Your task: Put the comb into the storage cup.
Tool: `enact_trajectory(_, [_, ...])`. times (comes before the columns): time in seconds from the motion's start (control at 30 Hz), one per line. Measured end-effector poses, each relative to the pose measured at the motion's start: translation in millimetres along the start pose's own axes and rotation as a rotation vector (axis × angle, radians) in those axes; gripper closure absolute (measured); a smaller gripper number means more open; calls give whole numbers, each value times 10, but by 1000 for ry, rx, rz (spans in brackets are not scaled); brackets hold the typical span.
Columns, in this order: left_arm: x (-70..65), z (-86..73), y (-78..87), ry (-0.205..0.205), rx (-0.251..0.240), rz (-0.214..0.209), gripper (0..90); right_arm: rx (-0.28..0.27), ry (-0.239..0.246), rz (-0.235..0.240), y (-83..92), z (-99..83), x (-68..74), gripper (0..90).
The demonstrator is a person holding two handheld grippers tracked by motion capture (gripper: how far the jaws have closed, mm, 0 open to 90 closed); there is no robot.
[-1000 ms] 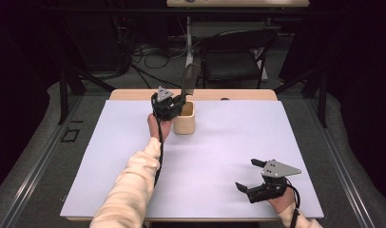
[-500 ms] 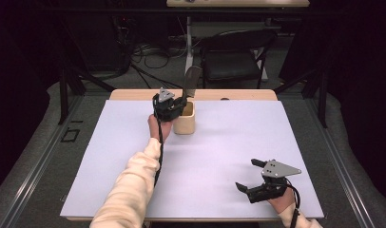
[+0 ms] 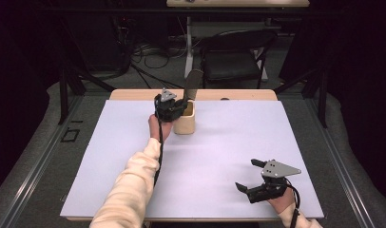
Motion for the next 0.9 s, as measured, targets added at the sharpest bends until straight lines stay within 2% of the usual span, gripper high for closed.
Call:
enact_trajectory(0.27, [-24, 0, 1, -24, 27, 4, 716, 1, 0, 0, 0, -1, -1, 0])
enact_trajectory(0.9, [-24, -22, -9, -45, 75, 19, 711, 4, -4, -1, -3, -4, -4, 0])
Point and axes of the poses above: each handheld gripper's, and its own axes: y roughly backward along the jaws, z roughly out of its top, x roughly to its left, the point moved 5 cm from there along -y, roughly forward along the jaws, and after that the axes turned 9 degrees about z, right-handed, at the moved point
